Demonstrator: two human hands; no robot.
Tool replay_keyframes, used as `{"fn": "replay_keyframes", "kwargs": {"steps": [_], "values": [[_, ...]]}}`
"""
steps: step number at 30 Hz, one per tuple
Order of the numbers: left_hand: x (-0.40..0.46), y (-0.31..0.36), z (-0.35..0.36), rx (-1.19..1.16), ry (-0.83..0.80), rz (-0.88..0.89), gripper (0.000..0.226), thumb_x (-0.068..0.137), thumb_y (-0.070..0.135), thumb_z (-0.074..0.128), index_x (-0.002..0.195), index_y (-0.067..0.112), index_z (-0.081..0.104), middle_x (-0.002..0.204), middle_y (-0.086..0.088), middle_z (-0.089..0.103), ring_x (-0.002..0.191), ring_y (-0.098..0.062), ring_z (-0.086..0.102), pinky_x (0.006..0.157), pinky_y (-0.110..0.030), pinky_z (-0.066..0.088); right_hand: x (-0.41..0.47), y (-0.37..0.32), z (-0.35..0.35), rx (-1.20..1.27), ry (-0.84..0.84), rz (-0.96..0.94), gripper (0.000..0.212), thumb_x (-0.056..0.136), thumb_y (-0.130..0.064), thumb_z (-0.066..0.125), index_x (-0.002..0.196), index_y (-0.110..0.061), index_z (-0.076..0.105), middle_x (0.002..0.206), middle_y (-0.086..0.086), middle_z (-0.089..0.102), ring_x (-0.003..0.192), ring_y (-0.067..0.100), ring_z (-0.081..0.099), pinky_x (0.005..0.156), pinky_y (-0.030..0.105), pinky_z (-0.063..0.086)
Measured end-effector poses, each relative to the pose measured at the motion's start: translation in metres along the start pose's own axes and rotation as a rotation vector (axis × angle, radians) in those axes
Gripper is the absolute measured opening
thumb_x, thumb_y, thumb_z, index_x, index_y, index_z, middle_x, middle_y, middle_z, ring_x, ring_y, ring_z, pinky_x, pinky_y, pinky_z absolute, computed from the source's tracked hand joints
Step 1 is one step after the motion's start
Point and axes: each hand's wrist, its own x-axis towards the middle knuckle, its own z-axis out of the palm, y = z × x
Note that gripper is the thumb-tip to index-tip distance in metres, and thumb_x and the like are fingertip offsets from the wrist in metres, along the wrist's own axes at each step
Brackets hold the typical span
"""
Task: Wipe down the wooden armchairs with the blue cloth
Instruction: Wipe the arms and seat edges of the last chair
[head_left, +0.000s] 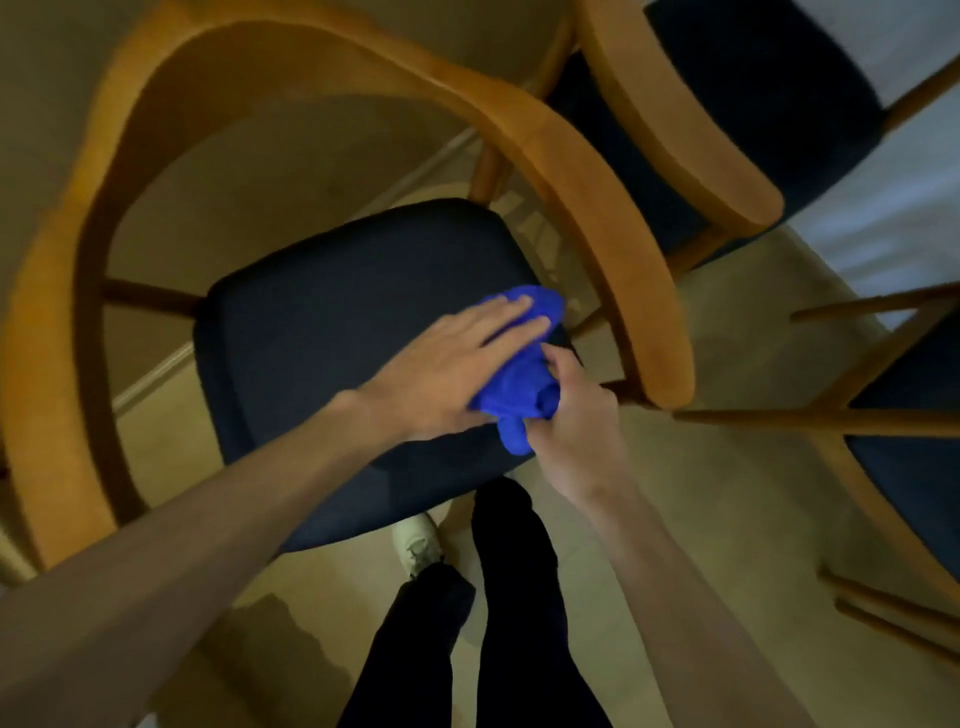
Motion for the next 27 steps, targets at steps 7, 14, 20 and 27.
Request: {"fn": "replay_keyframes", "kwargs": {"steps": [7, 14, 20, 27], "values": [[-0.078, -0.075, -0.035, -1.108, 0.072, -0.892, 0.120, 0.043, 0.071, 0.083, 0.145, 0.032, 0.033, 0.139, 0.014, 0.051, 0.126, -0.003, 0.048, 0.111, -0.033, 0.032, 0.063, -0.043, 0.008, 0.029, -0.417, -0.385, 0.064, 0.083, 0.007, 0.065, 0.138, -0.022, 0.050, 0.129, -0.007, 0.060, 0.116, 0.001, 0.056, 0.097, 0.019, 0.047], [-0.072, -0.086, -0.035, -1.468, 0.319, -0.879, 0.040, 0.074, 0.036, 0.081, 0.106, 0.015, 0.071, 0.107, -0.003, 0.072, 0.103, -0.020, 0.068, 0.082, -0.029, 0.056, 0.109, -0.065, 0.021, -0.163, -0.838, -0.396, 0.092, 0.080, -0.003, 0.072, 0.144, -0.043, 0.021, 0.146, -0.014, 0.040, 0.128, 0.003, 0.046, 0.105, 0.033, 0.046], [-0.066, -0.080, -0.048, -1.287, 0.539, -0.778, 0.026, 0.084, 0.030, 0.074, 0.106, 0.017, 0.071, 0.106, -0.001, 0.072, 0.102, -0.018, 0.067, 0.090, -0.038, 0.054, 0.148, -0.077, 0.027, -0.281, -1.136, -0.247, 0.120, 0.069, -0.039, 0.085, 0.146, -0.056, -0.006, 0.127, -0.025, 0.045, 0.108, 0.000, 0.057, 0.096, 0.024, 0.049], [-0.073, -0.089, -0.077, -1.180, 0.575, -0.696, 0.035, 0.079, 0.019, 0.079, 0.109, 0.013, 0.063, 0.098, 0.001, 0.069, 0.094, -0.015, 0.067, 0.082, -0.030, 0.056, 0.169, -0.103, 0.042, -0.225, -0.765, -0.435, 0.060, 0.056, -0.070, 0.076, 0.108, -0.047, 0.058, 0.121, -0.019, 0.044, 0.116, 0.003, 0.043, 0.096, 0.015, 0.034]]}}
